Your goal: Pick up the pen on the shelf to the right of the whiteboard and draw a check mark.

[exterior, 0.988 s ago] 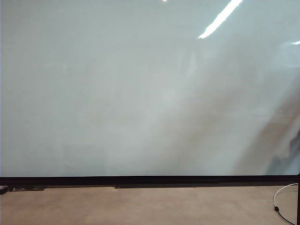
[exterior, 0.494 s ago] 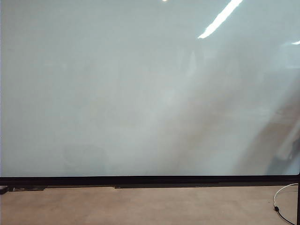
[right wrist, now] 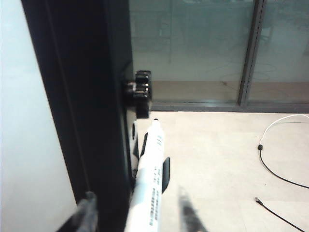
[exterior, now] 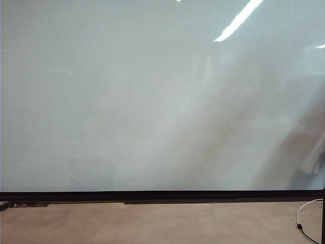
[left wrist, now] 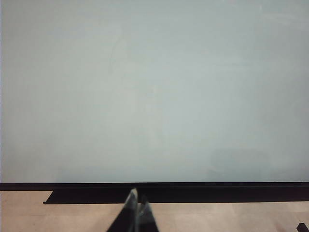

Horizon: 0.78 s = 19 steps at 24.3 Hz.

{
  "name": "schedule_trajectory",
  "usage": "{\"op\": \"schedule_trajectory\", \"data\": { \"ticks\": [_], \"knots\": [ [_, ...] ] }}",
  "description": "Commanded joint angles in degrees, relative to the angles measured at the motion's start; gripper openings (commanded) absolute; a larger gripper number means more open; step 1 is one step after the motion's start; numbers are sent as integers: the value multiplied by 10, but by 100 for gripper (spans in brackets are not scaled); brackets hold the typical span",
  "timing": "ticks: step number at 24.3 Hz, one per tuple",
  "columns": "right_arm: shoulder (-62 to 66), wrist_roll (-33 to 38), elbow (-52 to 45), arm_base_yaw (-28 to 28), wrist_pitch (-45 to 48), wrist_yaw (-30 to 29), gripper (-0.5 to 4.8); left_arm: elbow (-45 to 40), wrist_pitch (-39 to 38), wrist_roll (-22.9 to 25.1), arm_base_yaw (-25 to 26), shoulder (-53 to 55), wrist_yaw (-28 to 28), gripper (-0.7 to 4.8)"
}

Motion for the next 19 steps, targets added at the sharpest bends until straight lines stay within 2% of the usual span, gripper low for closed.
{"op": "schedule_trajectory", "data": {
  "ticks": [1, 7, 19],
  "knots": [
    [-2, -2, 1, 0, 7, -3, 220, 2, 7, 2, 0, 0, 0, -4],
    [-2, -2, 1, 0, 7, 4, 199, 2, 7, 2, 0, 0, 0, -5],
    [-2, -1, 1, 1, 7, 12, 199, 2, 7, 2, 0, 0, 0, -4]
  ]
}}
